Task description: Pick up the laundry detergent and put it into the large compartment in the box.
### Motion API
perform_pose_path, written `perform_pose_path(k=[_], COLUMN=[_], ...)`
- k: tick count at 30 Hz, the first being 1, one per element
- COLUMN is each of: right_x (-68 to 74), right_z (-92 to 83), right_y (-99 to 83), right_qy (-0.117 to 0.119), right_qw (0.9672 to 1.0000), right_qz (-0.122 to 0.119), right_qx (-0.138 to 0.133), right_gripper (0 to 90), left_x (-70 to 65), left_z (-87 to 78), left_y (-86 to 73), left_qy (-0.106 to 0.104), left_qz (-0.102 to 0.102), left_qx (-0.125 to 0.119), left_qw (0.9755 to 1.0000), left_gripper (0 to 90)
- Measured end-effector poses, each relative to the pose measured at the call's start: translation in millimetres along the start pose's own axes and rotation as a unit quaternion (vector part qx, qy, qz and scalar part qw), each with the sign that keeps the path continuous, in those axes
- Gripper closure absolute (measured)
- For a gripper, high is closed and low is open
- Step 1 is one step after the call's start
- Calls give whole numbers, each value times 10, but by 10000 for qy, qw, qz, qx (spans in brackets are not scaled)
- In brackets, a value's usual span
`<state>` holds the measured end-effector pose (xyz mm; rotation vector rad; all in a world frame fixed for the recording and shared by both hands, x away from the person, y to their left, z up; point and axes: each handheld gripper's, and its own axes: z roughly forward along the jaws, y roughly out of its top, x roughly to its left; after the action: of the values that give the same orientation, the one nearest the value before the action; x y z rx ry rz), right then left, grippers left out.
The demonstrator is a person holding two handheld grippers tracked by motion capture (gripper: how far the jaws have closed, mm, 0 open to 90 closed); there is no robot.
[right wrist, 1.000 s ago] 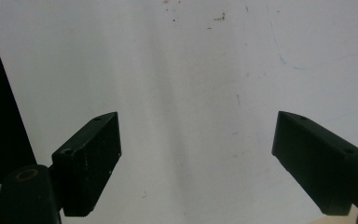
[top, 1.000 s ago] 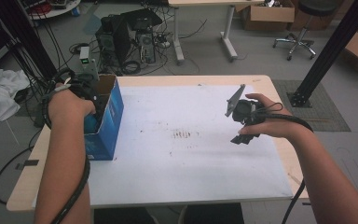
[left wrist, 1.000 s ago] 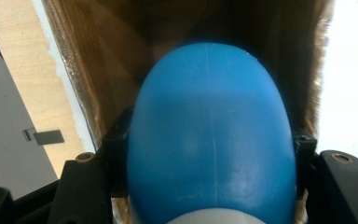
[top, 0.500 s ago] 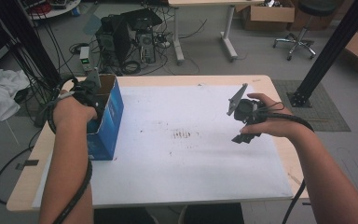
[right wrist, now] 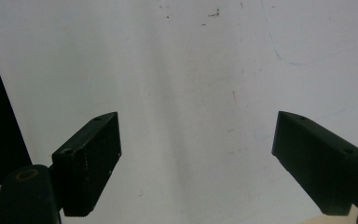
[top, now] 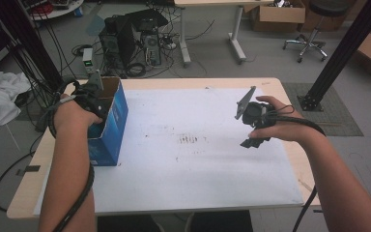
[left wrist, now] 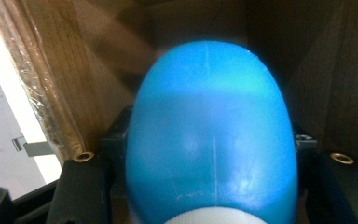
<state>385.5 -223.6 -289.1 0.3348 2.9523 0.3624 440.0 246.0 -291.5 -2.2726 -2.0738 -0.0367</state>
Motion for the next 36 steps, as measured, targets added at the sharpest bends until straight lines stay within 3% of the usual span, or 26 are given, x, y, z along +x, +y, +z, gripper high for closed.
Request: perform_pose_path(k=[18, 36], right_x=[7, 20], right_z=[30, 28], right_y=[-38, -16], right_qy=[19, 15], right_qw=[10000, 10000], right_qz=[-7, -55], right_qx=[30, -1], right_gripper=[157, 157], left_x=[12, -21], left_z=[-21, -96], left_y=[-33, -59], left_qy=[-92, -21], left_qz=[39, 107], left_qx=[42, 13], left_qw=[9999, 9999], left_gripper=[359, 307])
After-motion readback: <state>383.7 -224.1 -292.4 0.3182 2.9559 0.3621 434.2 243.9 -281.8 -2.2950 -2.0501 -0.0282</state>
